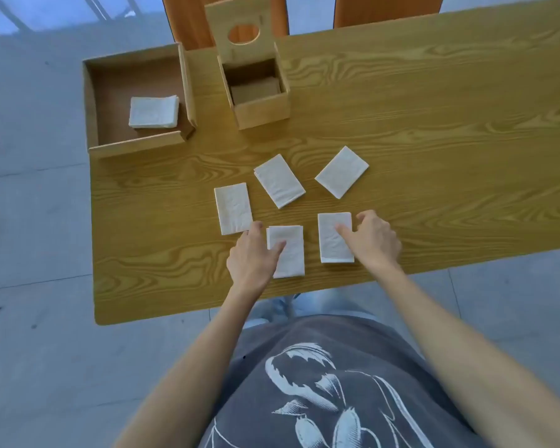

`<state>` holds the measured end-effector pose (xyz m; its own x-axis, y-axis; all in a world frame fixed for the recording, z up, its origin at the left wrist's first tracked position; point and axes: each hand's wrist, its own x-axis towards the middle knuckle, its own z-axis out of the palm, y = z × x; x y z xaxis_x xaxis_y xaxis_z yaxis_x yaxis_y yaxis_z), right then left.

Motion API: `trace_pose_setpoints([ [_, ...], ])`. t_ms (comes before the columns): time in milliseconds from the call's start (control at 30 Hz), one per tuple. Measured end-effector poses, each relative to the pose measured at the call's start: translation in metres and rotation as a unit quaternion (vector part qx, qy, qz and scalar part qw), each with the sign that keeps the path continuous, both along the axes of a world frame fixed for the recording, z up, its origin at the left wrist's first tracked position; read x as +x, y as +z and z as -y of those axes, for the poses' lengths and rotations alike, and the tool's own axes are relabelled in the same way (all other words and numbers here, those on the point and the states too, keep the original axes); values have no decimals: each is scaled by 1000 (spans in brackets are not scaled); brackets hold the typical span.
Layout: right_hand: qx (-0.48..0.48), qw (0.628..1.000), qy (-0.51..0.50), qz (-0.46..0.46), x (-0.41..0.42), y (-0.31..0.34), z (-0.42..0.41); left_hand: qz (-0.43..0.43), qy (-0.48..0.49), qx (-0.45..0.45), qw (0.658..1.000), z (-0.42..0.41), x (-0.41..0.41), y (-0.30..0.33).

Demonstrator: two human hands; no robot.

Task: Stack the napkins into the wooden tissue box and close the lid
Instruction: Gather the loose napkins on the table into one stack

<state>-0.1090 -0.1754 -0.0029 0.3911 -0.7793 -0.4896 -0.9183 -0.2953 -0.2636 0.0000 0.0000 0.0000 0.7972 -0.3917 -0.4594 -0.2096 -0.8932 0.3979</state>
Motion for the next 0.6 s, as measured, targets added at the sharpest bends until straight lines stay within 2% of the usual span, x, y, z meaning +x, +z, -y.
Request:
trace_pose_setpoints([
  [300, -2, 999, -34, -15, 5, -10, -15, -18, 54, 55, 997, 5, -10, -12],
  [500, 8, 998, -54, 14, 4, -14, -14, -50, 85, 32, 995, 4, -10, -19],
  [600, 29, 997, -63, 41, 1, -14, -14, -76, 118, -13, 990, 1, -11, -24],
])
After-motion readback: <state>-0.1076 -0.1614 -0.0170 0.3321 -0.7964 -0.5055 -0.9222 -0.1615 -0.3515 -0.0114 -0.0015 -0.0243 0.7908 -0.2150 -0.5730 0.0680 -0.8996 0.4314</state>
